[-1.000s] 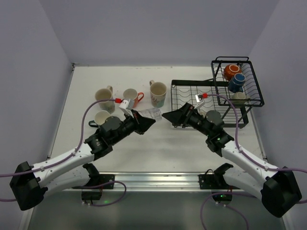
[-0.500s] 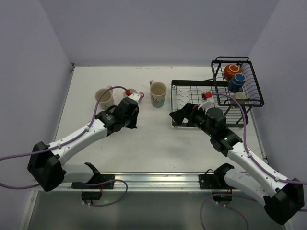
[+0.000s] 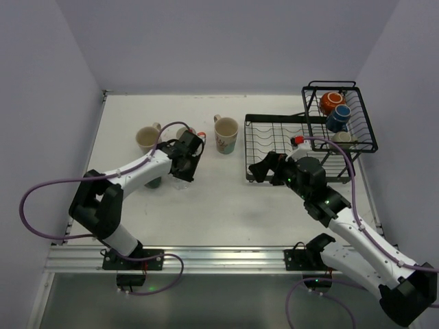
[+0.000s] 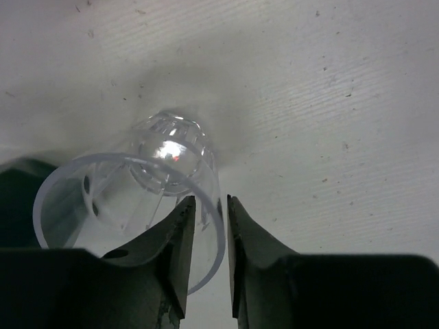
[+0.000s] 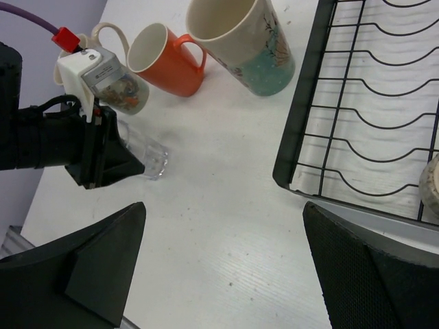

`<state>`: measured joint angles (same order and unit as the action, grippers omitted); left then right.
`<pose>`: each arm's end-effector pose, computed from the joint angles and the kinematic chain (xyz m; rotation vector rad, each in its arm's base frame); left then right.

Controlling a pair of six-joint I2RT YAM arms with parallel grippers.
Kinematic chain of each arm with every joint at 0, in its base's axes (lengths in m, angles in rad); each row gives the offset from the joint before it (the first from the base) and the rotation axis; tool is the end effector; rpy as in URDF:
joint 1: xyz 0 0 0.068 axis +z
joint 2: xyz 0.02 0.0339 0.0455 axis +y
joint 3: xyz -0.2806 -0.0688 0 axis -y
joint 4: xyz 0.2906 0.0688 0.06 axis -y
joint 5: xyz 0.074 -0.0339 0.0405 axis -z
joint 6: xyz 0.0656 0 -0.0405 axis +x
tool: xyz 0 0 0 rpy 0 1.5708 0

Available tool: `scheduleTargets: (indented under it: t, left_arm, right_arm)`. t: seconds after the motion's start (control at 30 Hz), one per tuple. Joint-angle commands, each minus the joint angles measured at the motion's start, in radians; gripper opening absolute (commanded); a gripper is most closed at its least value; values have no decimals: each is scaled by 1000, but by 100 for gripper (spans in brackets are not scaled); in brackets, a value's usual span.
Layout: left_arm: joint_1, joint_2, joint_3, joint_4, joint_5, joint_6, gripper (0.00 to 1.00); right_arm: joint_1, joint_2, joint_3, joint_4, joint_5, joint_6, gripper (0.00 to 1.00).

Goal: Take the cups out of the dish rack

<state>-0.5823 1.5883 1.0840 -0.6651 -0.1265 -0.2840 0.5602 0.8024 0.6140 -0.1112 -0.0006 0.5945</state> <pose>0.3074 -0.1925 0.1781 0.3701 2.6991 -0.0760 0.2161 0.1356 0.2786 0.0330 1.9481 0.7850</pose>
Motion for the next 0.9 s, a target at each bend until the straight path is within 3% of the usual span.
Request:
scheduleTargets:
  t: [0.0,0.2,0.23,0.43,0.67,0.87]
  left_arm:
    - [12,15,56,-44,4,54,31]
    - [13,-5,62,-35,-39,60,57]
    - [13,-17,65,-30,-42,60,65]
    - [13,-160,79,50,-19,39,87]
    - [10,-500,5,283,166,11,94]
    - [9,-729,-130,377,303,-17,95]
  right_arm:
    - [1,-6,21,-28,68,-44,99]
    - [0,44,46,-73,155,-56,99]
    - [0,55,58,-94,197,-64,99]
    - [0,171,147,-215,352,-90,90]
    - [0,374,289,-349,530,-128,89]
    - [-29,526,406,-444,614,-180,97]
